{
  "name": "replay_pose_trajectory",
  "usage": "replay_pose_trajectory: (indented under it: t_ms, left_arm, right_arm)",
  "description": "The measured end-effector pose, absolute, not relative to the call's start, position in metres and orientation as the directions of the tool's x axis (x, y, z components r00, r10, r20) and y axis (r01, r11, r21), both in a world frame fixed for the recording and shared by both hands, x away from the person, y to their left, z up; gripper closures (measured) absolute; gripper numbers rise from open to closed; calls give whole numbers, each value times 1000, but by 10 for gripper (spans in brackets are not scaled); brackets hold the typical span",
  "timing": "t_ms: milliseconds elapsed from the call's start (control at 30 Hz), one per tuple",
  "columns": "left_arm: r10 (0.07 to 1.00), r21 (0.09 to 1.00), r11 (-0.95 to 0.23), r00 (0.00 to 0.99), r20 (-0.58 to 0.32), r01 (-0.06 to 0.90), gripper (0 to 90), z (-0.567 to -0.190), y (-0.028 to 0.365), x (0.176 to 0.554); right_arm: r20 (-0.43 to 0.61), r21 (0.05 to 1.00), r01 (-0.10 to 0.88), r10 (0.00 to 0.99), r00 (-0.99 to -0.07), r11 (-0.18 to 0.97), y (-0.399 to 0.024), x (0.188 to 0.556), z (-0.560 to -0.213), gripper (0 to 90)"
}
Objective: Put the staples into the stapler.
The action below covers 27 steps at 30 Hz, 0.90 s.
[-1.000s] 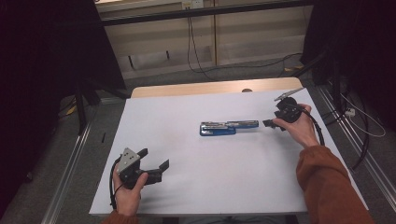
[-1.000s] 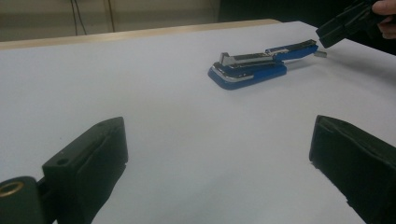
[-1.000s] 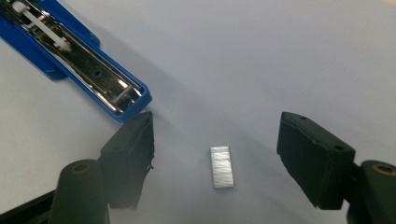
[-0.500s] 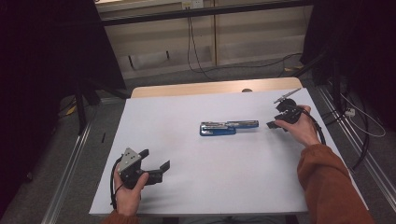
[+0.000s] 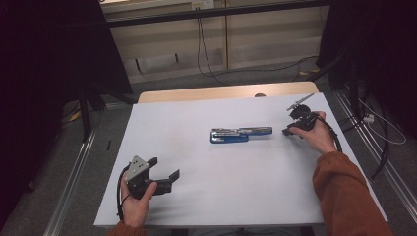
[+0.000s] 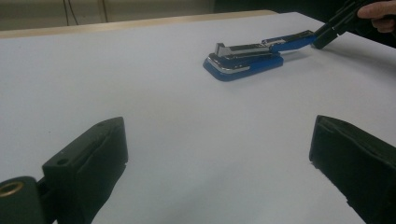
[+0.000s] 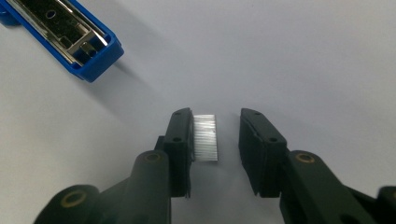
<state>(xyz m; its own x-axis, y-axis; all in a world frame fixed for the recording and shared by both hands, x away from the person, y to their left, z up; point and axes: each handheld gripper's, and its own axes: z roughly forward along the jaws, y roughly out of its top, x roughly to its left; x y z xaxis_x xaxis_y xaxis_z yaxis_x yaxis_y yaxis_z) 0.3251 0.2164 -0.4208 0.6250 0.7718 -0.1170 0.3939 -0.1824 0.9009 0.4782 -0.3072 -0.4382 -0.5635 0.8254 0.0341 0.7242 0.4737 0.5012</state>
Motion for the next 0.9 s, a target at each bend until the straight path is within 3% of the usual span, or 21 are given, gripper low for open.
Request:
replay_pose_trajectory:
  t_ms: [233, 500, 900]
  left_arm:
    - [770, 900, -189, 628, -113, 392, 45, -421, 217, 325]
    - [769, 901, -192, 630, -109, 390, 49, -421, 216, 325]
    - [767, 898, -193, 632, -112, 395, 49, -421, 215, 325]
  right_arm:
    - [37, 497, 732, 832, -554, 466, -306, 479, -438, 681]
    - [44, 487, 735, 827, -561, 472, -304, 479, -437, 782]
    - [48, 491, 739, 832, -552, 462, -303, 478, -437, 790]
